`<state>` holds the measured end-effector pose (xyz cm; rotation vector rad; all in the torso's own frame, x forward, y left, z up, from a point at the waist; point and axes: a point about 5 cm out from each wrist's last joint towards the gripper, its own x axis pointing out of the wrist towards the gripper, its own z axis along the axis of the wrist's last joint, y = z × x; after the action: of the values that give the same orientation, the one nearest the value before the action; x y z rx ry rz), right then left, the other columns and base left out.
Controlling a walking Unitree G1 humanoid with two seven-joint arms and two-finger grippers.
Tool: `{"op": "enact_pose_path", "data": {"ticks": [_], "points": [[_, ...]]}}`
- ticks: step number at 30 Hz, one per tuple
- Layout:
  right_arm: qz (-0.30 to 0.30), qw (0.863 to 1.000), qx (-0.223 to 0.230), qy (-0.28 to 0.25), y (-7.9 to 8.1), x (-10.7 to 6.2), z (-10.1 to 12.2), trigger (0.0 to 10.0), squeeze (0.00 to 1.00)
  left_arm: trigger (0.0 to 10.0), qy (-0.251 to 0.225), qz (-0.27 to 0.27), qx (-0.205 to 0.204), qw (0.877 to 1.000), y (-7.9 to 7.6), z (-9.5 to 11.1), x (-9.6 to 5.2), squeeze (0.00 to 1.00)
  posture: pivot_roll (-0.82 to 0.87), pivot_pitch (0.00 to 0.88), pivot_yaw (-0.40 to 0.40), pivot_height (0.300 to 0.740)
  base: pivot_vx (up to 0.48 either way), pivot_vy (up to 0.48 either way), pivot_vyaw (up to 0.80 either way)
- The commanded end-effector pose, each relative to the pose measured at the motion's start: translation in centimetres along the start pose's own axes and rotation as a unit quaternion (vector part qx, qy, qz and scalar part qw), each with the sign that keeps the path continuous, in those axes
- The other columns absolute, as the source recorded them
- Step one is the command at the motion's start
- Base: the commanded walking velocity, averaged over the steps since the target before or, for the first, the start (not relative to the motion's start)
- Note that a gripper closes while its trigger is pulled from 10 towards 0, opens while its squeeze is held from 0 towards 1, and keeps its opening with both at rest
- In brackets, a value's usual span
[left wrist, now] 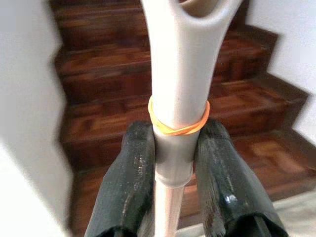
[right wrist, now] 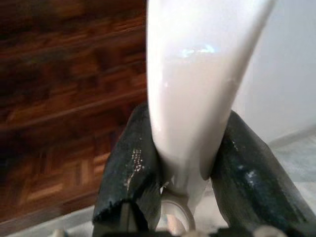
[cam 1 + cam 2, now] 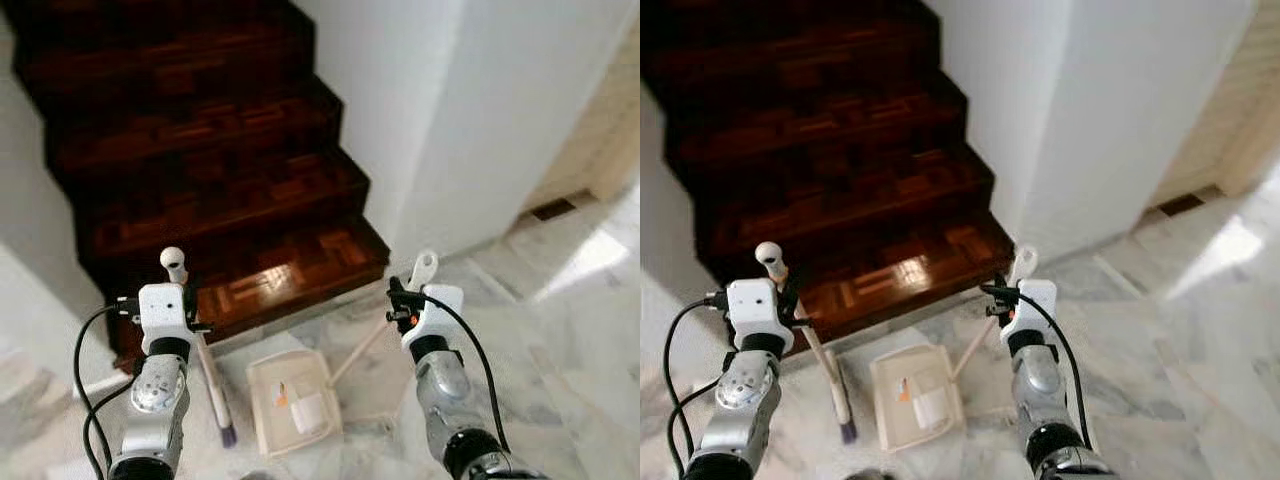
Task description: Sweep floor
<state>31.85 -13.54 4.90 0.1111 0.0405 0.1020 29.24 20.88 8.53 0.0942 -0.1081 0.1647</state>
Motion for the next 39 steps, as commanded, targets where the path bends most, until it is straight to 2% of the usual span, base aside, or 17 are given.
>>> {"op": "enact_pose_path", "data": {"ticks": [1, 3, 12, 39], "points": [[-0.002, 1.000, 0.003, -0.018, -0.05, 0.35, 0.75, 10.0, 0.00, 10.0, -0.010, -0.002, 0.003, 1.000, 0.06, 0.50, 0.11, 0.00, 0.13, 0.089, -0.047, 0.740, 0.000, 0.000, 0.79], [-0.002, 1.000, 0.005, -0.018, -0.07, 0.37, 0.76, 10.0, 0.00, 10.0, -0.009, 0.000, 0.002, 1.000, 0.13, 0.45, 0.06, 0.00, 0.13, 0.093, -0.048, 0.740, 0.000, 0.000, 0.80], [-0.013, 0.999, 0.034, -0.009, -0.38, 0.48, 0.66, 10.0, 0.00, 10.0, -0.007, -0.006, -0.012, 1.000, -0.44, 0.49, 0.10, 0.00, 0.13, 0.098, -0.048, 0.740, 0.000, 0.029, 0.00], [-0.006, 0.999, 0.039, -0.004, -0.23, 0.51, 0.59, 10.0, 0.00, 10.0, -0.007, -0.008, -0.018, 1.000, -0.66, 0.51, 0.11, 0.00, 0.13, 0.089, -0.049, 0.740, 0.000, 0.366, 0.00]]}}
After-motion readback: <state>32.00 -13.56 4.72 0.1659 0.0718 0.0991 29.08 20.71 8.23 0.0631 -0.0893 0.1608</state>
